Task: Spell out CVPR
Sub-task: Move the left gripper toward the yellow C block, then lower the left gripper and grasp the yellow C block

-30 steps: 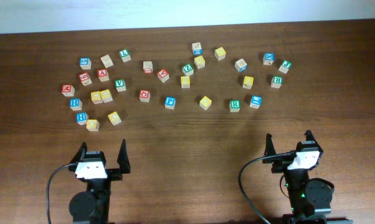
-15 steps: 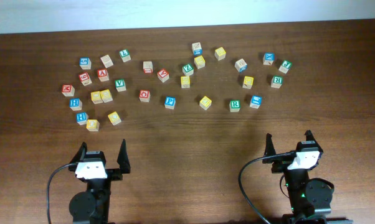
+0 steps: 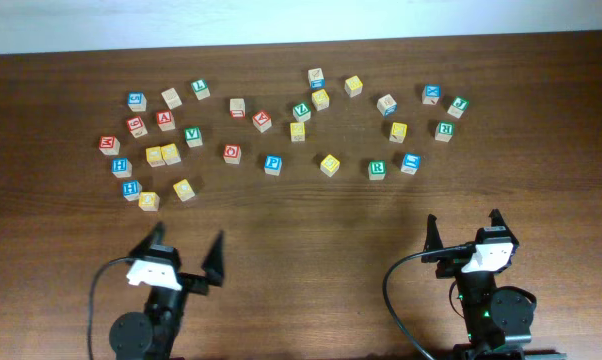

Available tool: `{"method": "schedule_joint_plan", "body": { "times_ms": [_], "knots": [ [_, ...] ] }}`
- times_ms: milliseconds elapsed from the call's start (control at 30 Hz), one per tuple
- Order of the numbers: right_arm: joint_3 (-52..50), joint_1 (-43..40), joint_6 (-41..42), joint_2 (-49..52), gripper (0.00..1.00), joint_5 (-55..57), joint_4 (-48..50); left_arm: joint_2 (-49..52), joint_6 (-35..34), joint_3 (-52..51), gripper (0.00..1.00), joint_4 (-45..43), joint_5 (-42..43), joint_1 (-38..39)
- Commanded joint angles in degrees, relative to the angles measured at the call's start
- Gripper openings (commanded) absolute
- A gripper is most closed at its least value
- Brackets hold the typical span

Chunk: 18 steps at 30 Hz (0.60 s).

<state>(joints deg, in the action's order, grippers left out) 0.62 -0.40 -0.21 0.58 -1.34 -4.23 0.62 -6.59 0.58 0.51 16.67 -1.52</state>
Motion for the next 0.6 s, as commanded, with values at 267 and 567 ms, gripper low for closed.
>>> {"method": "schedule_joint_plan", "body": {
  "times_ms": [267, 567],
  "knots": [
    [-0.3, -0.4, 0.2, -0.4, 0.98, 0.7, -0.3, 8.6, -4.0, 22.6, 0.99, -13.4, 11.7, 0.2],
    [-0.3, -0.4, 0.2, -0.4, 0.98, 0.7, -0.3, 45.2, -8.1, 53.9, 0.99, 23.4, 14.6, 0.2]
  ]
}}
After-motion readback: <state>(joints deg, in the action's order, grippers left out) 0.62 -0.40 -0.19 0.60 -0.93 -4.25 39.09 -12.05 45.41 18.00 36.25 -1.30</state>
